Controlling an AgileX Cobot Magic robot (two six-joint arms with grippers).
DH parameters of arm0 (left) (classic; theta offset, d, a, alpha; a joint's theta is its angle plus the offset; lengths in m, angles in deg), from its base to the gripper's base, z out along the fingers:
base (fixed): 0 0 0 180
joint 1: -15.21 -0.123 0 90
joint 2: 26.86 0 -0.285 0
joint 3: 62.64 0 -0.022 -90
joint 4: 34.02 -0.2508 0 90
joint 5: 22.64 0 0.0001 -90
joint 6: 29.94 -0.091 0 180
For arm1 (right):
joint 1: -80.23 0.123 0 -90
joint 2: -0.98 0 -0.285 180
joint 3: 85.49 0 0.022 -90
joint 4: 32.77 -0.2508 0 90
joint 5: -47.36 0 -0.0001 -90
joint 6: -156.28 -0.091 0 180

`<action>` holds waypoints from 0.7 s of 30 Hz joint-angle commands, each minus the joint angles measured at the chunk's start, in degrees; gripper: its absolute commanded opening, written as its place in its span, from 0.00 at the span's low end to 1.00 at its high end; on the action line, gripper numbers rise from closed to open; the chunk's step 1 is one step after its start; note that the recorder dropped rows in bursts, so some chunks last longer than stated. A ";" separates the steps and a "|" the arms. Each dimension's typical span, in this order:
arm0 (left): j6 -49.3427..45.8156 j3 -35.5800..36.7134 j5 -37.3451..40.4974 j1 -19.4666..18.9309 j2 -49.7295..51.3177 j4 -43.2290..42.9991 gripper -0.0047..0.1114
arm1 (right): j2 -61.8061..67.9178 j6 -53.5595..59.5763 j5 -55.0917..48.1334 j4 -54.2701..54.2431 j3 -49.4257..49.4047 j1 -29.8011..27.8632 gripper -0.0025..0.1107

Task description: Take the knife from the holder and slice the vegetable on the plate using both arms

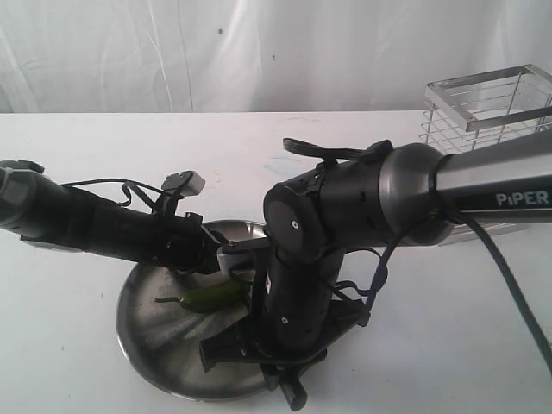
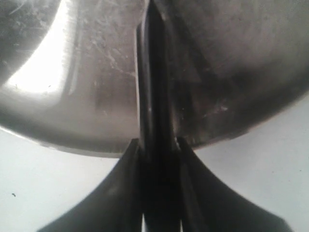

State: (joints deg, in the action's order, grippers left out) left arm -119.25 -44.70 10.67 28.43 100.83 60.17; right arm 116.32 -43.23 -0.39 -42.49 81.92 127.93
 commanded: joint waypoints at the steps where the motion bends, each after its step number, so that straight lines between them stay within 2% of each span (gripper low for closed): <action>1: 0.59 1.57 -6.08 0.09 2.61 -6.92 0.04 | 1.15 -0.18 0.22 0.65 -0.08 -0.10 0.02; 10: 0.59 -0.78 0.36 -0.01 -1.98 -5.86 0.04 | 1.16 -0.18 0.09 0.65 -0.08 -0.10 0.02; 17: 4.62 -0.53 1.35 0.10 -4.49 -11.71 0.04 | 1.16 -0.18 0.08 0.49 -0.08 -0.10 0.02; 21: 4.74 1.36 0.52 0.10 -4.49 -11.93 0.04 | 1.16 -0.18 0.08 0.49 -0.08 -0.10 0.02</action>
State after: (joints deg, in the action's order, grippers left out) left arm -115.43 -45.10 10.79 28.31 96.65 50.34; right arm 116.45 -43.07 -0.66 -42.95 82.15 127.93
